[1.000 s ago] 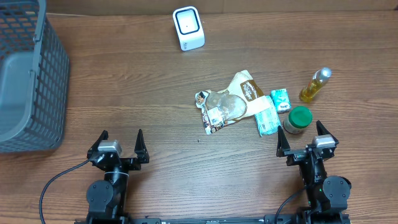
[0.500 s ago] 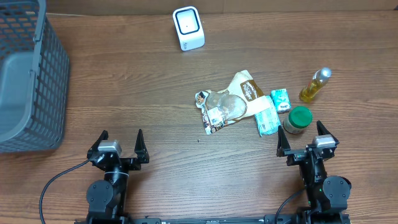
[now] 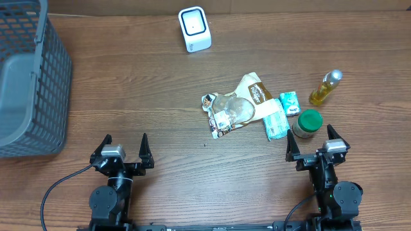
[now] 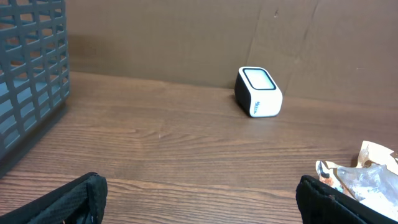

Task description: Scan the item barcode

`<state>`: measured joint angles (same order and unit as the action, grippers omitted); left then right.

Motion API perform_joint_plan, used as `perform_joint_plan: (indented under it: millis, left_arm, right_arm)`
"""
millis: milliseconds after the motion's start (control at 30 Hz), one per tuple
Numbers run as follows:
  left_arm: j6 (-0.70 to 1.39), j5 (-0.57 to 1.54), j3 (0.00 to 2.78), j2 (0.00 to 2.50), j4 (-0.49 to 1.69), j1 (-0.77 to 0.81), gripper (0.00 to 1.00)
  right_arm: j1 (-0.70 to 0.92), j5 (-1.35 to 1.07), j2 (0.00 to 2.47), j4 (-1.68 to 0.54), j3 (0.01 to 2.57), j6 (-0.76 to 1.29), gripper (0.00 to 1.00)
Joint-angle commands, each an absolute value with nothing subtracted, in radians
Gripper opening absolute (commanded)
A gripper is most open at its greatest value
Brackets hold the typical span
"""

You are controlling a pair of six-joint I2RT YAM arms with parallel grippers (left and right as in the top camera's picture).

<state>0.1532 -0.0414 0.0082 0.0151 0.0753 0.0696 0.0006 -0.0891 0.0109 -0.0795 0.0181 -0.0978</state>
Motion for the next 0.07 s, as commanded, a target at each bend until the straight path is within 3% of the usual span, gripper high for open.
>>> perform_joint_plan:
  millis: [0, 33]
  left_arm:
    - [0.134, -0.052, 0.005, 0.004, 0.073, 0.065, 1.0]
    - [0.134, -0.052, 0.005, 0.004, 0.073, 0.065, 1.0]
  right_arm:
    - [-0.001, -0.081, 0.003, -0.077, 0.008, -0.099, 1.0]
    - [-0.001, -0.081, 0.003, -0.077, 0.008, -0.099, 1.0]
